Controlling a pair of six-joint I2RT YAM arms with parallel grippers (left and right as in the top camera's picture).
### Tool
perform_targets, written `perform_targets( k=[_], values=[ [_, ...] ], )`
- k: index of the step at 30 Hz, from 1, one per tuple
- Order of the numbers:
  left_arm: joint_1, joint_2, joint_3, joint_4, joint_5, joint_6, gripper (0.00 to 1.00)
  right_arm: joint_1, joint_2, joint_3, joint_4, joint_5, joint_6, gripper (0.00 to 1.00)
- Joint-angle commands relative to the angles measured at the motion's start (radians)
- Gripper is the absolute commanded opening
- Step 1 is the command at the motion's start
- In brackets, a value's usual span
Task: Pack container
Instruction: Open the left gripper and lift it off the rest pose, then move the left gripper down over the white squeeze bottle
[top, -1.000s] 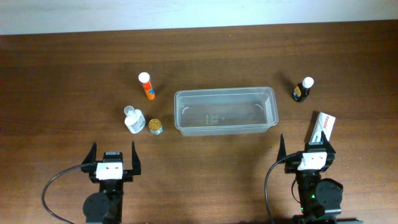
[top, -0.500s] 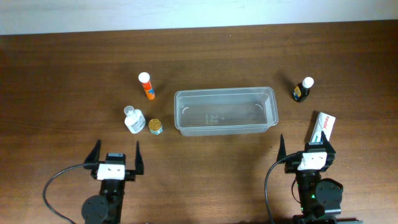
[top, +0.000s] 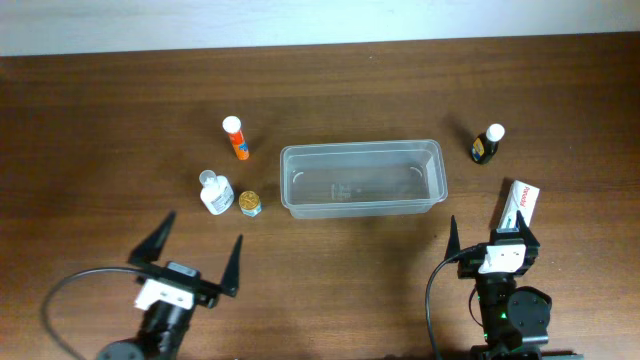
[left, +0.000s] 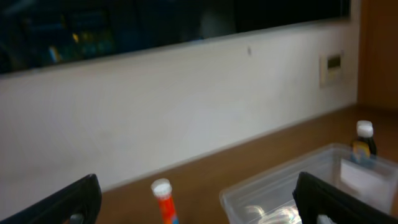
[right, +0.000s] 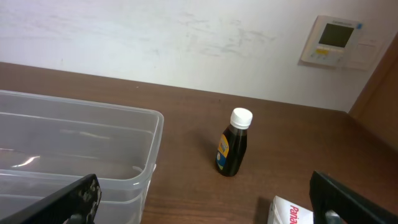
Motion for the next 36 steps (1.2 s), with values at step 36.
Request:
perform_targets(
  k=[36],
  values=[
    [0.005,1.807,1.544,-1.400,-0.188,0.127,0.99,0.008,-0.007,-0.005,-0.007,0.016,0.016,0.98]
  ],
)
